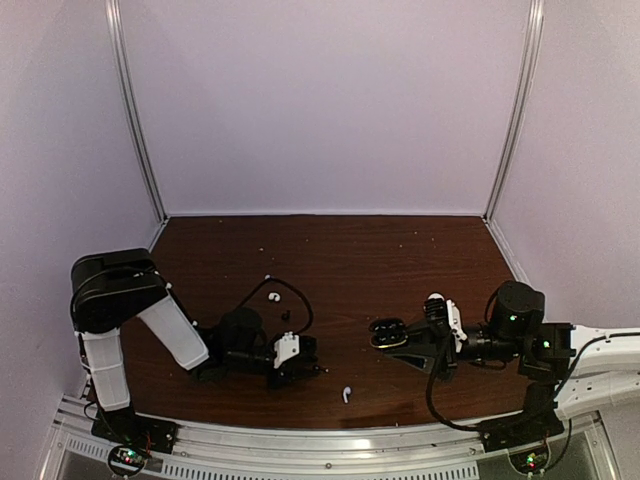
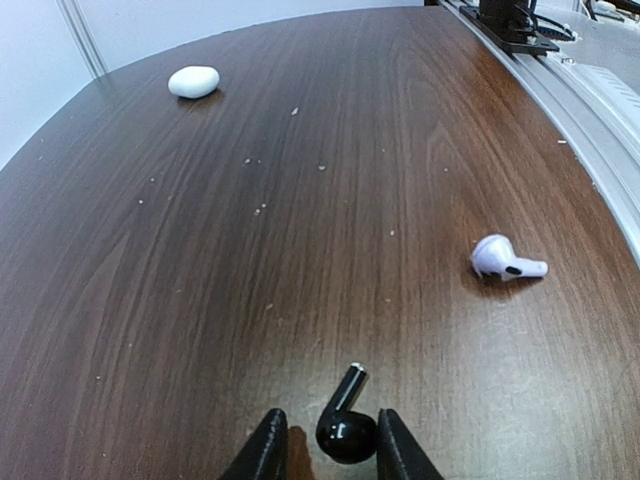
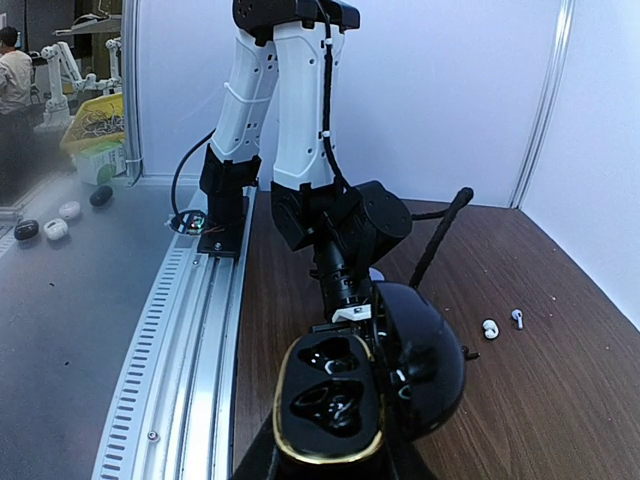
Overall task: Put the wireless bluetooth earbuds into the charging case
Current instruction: Pick up the right earbud from the center of the board.
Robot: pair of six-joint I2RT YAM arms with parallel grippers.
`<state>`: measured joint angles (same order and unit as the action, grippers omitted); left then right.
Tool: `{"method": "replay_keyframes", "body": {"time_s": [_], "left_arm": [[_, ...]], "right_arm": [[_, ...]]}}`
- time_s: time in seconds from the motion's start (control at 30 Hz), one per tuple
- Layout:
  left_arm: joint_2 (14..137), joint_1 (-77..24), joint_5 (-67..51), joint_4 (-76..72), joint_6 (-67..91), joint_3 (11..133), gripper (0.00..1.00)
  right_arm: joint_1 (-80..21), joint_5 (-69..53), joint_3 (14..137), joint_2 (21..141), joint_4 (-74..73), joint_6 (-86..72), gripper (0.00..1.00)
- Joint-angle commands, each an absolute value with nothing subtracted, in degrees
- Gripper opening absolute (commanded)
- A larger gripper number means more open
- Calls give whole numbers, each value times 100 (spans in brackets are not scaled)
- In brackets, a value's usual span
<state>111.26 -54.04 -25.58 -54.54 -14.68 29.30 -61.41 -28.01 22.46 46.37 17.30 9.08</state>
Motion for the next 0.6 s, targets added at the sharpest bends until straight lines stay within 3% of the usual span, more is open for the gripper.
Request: {"method": "replay_keyframes", "body": {"time_s": [0.0, 0.3, 0.57], "left_arm": [[11275, -5361, -2607, -5289, -1554, 3059, 30], [11164, -5357, -2624, -4996, -1598, 3114, 18], [9952, -5578, -1944, -4266, -1764, 3041, 14]], "right_arm": [[-6188, -2687, 2422, 4614, 1764, 912, 1], [-6190, -2687, 2424, 4652, 1772, 900, 0], [-6188, -2788, 2408, 4803, 1836, 759, 0]]}}
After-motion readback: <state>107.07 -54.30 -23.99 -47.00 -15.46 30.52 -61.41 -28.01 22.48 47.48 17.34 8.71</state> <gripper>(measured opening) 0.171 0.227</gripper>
